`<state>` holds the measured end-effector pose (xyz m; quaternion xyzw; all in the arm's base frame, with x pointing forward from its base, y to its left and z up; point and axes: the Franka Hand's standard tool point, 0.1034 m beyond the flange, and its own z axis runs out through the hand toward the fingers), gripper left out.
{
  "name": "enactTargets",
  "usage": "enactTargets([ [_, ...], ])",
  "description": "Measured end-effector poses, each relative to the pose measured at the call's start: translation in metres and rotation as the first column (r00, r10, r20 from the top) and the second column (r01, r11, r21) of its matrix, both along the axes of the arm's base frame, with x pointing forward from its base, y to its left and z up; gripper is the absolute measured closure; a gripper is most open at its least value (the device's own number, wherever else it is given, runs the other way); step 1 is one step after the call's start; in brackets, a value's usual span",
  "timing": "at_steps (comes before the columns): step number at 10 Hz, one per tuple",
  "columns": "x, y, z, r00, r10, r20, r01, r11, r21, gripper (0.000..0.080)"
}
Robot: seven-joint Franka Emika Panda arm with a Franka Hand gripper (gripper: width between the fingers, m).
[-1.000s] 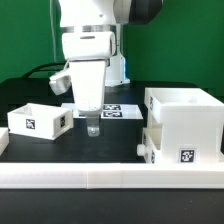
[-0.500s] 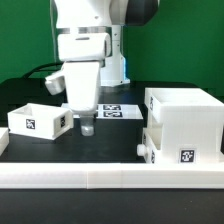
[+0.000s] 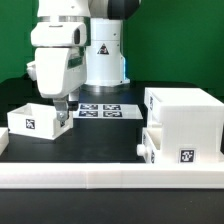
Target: Assemble drawer
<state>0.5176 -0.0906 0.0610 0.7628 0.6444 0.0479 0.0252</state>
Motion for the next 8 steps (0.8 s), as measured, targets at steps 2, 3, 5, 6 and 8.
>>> enactTargets([
  [2, 0.0, 0.0, 0.0, 0.995, -0.097, -0.003, 0.097, 0.995, 0.011, 0.015],
  [3, 0.0, -0.002, 0.0, 0.985, -0.172, -0.005, 0.172, 0.985, 0.02, 0.015],
  [5, -0.009, -0.027, 0.0, 0.927, -0.374, 0.007, 0.373, 0.927, 0.04, 0.015],
  [6, -0.018, -0.032, -0.001, 0.878, -0.478, 0.013, 0.477, 0.877, 0.05, 0.015],
  [8, -0.023, -0.03, 0.003, 0.806, -0.592, 0.002, 0.591, 0.804, 0.064, 0.015],
])
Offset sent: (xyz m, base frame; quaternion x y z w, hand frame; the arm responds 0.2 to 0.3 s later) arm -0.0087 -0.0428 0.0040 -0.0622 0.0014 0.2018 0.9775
